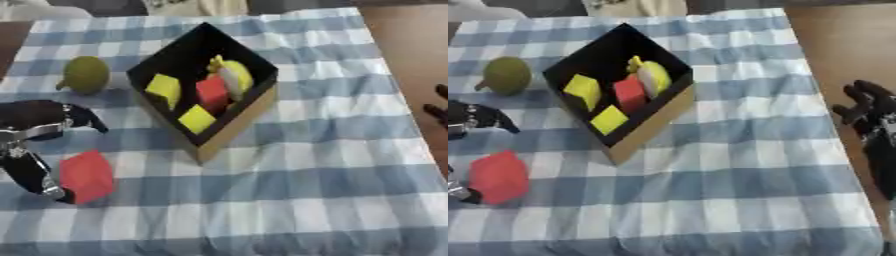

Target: Pick up objects on the table and place them in the box.

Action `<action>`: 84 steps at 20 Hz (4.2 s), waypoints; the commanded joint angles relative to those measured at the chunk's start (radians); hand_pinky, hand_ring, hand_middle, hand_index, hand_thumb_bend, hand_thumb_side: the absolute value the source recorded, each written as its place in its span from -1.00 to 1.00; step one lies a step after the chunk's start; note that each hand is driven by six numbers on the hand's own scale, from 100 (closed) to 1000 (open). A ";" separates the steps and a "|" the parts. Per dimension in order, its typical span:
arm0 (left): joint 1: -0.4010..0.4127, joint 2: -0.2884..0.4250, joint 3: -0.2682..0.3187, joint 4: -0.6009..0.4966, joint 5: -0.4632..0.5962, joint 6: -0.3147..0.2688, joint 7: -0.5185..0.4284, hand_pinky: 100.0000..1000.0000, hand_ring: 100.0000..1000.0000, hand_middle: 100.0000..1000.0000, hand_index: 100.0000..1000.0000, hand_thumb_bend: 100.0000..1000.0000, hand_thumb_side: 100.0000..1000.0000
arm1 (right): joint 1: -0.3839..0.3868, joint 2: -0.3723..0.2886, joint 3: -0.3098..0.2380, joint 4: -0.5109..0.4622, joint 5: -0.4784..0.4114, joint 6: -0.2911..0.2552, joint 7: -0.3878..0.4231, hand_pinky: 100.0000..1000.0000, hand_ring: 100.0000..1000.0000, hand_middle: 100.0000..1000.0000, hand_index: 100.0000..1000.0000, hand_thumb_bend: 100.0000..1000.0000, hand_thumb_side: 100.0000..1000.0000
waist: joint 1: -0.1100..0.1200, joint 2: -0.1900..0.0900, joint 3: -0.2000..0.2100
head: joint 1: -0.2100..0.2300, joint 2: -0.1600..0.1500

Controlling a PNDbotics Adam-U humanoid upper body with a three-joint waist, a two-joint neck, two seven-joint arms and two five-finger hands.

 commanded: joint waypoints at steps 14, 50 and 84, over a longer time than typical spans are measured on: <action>-0.025 0.003 -0.025 0.037 -0.038 0.071 -0.042 0.78 0.64 0.42 0.74 0.51 -0.28 | -0.009 -0.001 -0.002 -0.020 0.009 0.015 0.001 0.76 1.00 -0.27 0.63 -1.00 0.25 | -0.002 0.004 -0.005 | 0.004 0.005; -0.019 -0.001 -0.035 0.043 -0.087 0.129 -0.068 0.41 0.14 -0.16 0.21 -0.05 -0.72 | -0.012 0.006 -0.003 -0.020 0.014 0.037 0.010 0.78 1.00 -0.28 0.64 -1.00 0.27 | 0.003 0.005 -0.010 | 0.002 0.005; -0.555 -0.396 0.105 0.249 -0.335 0.142 0.036 0.44 0.19 -0.09 0.31 -0.34 -0.92 | -0.013 -0.017 0.008 -0.020 -0.018 0.011 0.036 0.79 1.00 -0.28 0.64 -1.00 0.22 | -0.004 0.007 -0.070 | 0.024 -0.027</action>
